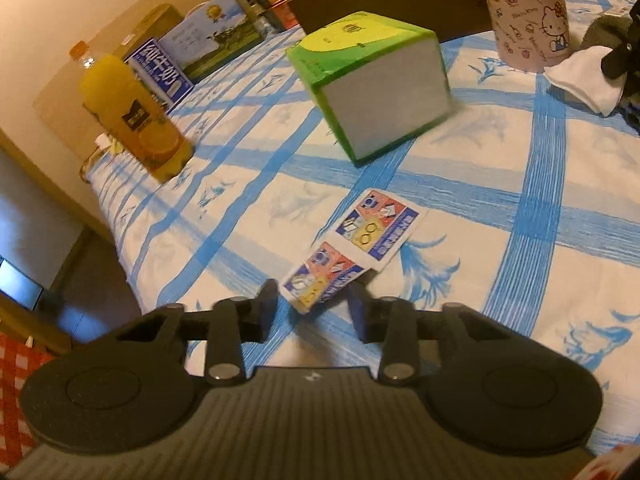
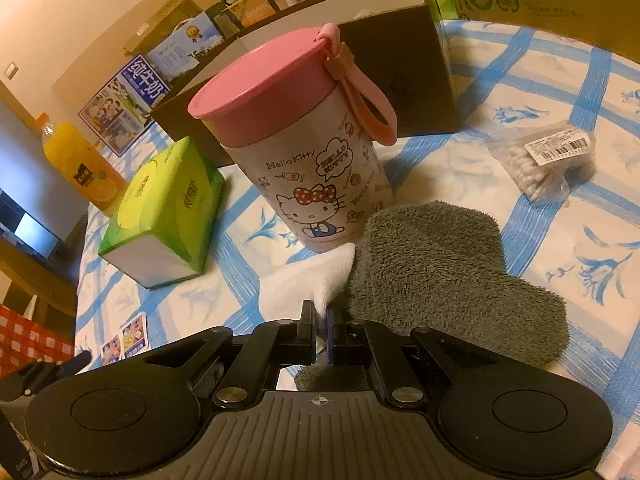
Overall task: Organize soft objects
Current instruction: 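Grasp the white cloth with the right tool while the left grasps the printed card strip, then carry the white cloth and card strip over the brown box with both tools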
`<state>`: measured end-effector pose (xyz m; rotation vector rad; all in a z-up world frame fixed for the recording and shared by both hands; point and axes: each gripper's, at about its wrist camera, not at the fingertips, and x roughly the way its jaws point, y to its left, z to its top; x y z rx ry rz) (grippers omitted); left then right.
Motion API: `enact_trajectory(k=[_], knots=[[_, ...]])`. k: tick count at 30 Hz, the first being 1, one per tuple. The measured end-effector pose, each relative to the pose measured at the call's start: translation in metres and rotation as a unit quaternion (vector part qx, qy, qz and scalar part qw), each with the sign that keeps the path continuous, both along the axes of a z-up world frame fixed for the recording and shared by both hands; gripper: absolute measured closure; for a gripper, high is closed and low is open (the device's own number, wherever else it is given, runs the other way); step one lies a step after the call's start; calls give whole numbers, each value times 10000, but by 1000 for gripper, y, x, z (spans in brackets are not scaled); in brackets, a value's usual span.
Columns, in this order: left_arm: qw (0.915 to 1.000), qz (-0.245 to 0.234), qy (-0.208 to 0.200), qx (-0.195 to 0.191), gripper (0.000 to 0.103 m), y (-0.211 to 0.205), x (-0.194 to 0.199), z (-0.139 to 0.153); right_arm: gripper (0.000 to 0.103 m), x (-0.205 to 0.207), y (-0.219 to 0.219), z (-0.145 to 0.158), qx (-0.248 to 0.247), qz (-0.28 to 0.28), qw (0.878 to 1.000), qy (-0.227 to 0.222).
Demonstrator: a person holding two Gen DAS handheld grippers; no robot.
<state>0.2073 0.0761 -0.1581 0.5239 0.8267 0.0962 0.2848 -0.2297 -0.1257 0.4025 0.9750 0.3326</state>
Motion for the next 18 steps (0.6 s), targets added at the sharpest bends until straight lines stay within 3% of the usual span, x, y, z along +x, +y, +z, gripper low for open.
enact_trajectory(k=[3,7,12,18], knots=[[9999,-114,48,-30,92,0,5,-1,98,-3,-3,2,-12,6,10000,-38],[9997,-216,93,-59,100,-2,8,-4,98,-6,-6,6,-39,6,10000,-83],[9997,-196,43,-117,101,-3,7,0,98,-12,-11,13,-40,-2,9999,-145],[9978,-23,-46,-661,101,-3,-1,20,98,-22,-18,26,-54,24,9995,-306]])
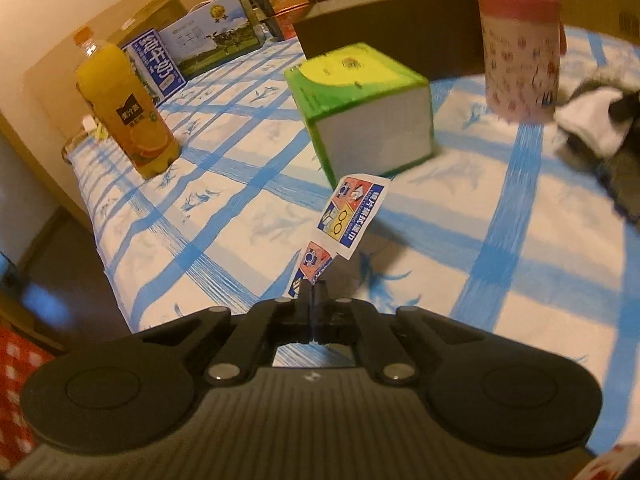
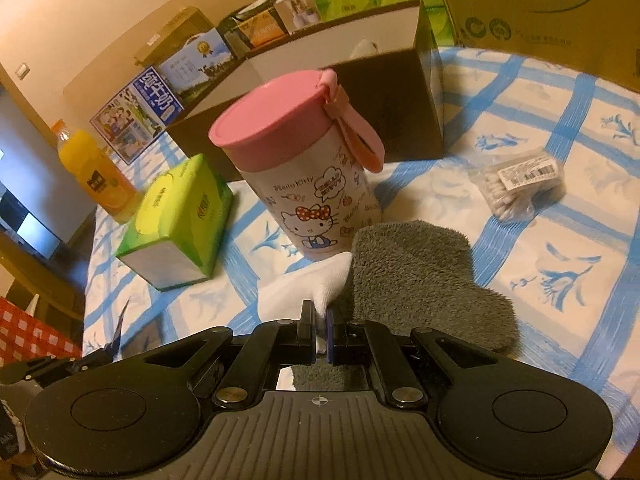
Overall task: Organize soft objects
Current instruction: 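Carry the white cloth and card strip over the brown box with both tools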
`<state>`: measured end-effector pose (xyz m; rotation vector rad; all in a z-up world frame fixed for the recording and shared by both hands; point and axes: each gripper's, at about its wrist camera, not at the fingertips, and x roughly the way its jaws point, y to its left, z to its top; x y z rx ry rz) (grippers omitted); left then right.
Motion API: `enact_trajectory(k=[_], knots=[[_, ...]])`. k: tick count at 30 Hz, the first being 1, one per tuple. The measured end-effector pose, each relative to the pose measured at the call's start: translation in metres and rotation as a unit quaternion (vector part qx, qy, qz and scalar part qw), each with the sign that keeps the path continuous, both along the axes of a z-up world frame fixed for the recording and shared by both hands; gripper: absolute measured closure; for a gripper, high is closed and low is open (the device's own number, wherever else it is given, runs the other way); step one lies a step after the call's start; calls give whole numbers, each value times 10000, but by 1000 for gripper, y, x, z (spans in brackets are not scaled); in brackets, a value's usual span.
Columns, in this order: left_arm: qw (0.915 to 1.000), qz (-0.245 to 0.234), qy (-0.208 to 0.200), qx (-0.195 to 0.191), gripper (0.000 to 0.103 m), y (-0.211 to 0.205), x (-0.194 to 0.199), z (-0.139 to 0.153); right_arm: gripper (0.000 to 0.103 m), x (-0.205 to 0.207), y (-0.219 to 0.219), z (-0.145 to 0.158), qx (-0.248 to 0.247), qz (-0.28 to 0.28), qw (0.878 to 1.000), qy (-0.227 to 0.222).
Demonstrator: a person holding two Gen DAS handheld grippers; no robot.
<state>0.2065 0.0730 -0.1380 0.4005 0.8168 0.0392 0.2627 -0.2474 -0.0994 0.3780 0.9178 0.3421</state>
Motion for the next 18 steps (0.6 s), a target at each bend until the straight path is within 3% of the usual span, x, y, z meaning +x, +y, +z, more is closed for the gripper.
enact_trajectory(k=[10,18], knots=[[9932,264,24,-1130,101,-10,-16,36,98,-23,-14,29,-54,4,9994,-346],[9892,17,-120,-1458,101,-36,-31,60,98,-41,-31,47,-5,-90,9986,-529]])
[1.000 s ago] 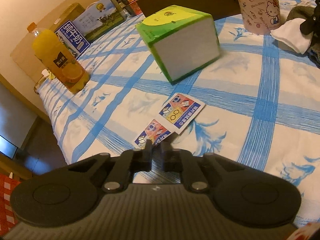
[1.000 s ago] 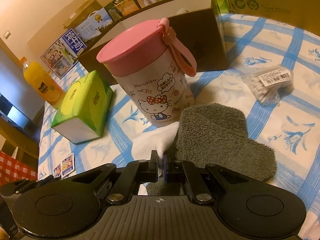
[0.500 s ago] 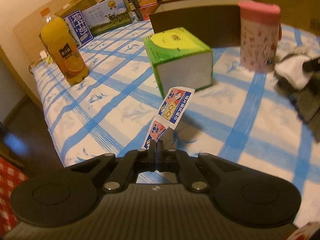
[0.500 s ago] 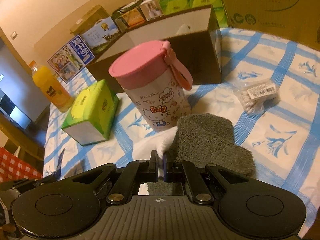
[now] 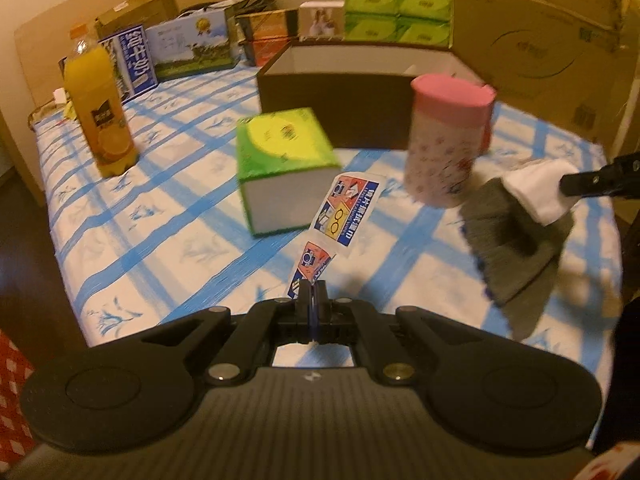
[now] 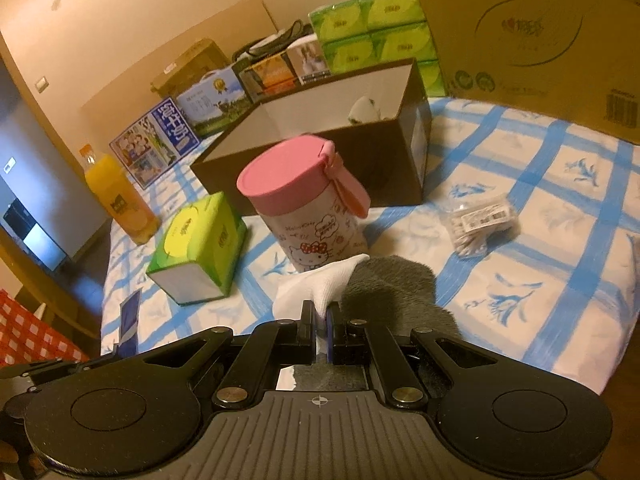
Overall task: Organize soft objects
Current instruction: 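Carry the white cloth and card strip over the brown box with both tools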
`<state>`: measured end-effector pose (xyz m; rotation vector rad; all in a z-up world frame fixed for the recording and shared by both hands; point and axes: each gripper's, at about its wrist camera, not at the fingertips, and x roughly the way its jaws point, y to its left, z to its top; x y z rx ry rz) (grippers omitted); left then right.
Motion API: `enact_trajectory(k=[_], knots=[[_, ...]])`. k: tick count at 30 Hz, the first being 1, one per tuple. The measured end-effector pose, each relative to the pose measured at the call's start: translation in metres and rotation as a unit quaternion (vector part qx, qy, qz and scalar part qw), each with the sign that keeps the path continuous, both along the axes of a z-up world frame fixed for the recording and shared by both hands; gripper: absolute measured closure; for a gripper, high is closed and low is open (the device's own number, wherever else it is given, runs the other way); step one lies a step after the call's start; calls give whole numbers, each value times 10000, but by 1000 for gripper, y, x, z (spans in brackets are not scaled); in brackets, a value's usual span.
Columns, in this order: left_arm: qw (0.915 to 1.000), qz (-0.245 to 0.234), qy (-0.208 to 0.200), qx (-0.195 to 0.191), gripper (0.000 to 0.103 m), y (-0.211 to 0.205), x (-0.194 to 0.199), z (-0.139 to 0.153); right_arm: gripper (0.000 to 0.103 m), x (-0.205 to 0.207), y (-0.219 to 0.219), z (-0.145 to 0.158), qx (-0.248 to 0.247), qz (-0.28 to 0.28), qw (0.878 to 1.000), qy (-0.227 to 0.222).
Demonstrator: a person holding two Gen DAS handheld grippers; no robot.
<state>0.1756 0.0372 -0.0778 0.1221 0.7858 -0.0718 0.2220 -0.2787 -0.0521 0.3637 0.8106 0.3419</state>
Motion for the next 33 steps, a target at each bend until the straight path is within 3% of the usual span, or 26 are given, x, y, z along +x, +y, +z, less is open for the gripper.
enact_trajectory(k=[16,33], knots=[[9990,-297,-316,-143,101,-50,12,40,98,8,-57,20,40,-304,9989,-355],[9966,-441,-657,-242,101,-96,93,70,98,92,-91,51,-140,-225,9937,-1093]])
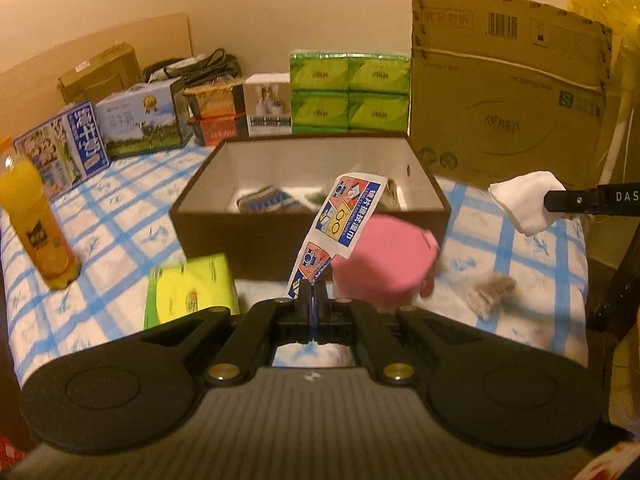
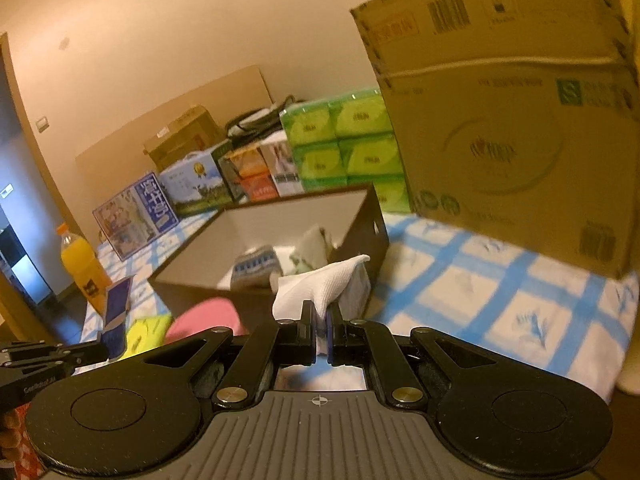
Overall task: Organize soft objects
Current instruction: 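Carry the white cloth and card strip over the brown box with both tools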
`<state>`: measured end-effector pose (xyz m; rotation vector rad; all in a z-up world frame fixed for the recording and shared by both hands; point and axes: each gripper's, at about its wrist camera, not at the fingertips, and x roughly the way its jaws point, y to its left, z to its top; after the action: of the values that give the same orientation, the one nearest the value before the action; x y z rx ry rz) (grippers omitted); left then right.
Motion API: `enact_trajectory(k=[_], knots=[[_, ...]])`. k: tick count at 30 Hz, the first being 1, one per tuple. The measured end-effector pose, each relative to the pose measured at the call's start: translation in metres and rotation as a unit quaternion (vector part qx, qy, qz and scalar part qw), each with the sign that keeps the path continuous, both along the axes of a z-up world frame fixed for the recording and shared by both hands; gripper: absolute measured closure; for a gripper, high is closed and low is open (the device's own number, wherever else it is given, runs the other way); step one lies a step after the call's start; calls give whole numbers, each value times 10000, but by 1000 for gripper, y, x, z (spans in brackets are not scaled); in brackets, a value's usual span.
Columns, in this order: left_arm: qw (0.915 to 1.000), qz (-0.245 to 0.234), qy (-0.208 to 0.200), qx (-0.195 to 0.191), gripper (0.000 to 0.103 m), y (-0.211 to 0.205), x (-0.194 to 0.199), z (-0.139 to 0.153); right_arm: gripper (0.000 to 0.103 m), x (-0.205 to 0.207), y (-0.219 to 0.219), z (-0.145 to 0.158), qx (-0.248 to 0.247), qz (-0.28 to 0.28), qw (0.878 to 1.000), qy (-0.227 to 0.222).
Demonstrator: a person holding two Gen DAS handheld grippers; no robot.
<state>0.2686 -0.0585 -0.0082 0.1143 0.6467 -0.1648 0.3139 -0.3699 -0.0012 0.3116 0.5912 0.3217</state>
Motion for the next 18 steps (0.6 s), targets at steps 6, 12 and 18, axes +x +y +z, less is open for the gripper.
enact_trajectory(k=[6,12,18], knots=[[9998,-67,-196,79,101,-4,40,13,98,37,11,7,2,189,9996,-188],[9995,-120,-279,52,101,-8,83,20,98,75,26,5,-39,375,9990,-259],[9995,-159,-277,80,101,-13,125,19,98,109,44,-2,-255,587,9977,-241]])
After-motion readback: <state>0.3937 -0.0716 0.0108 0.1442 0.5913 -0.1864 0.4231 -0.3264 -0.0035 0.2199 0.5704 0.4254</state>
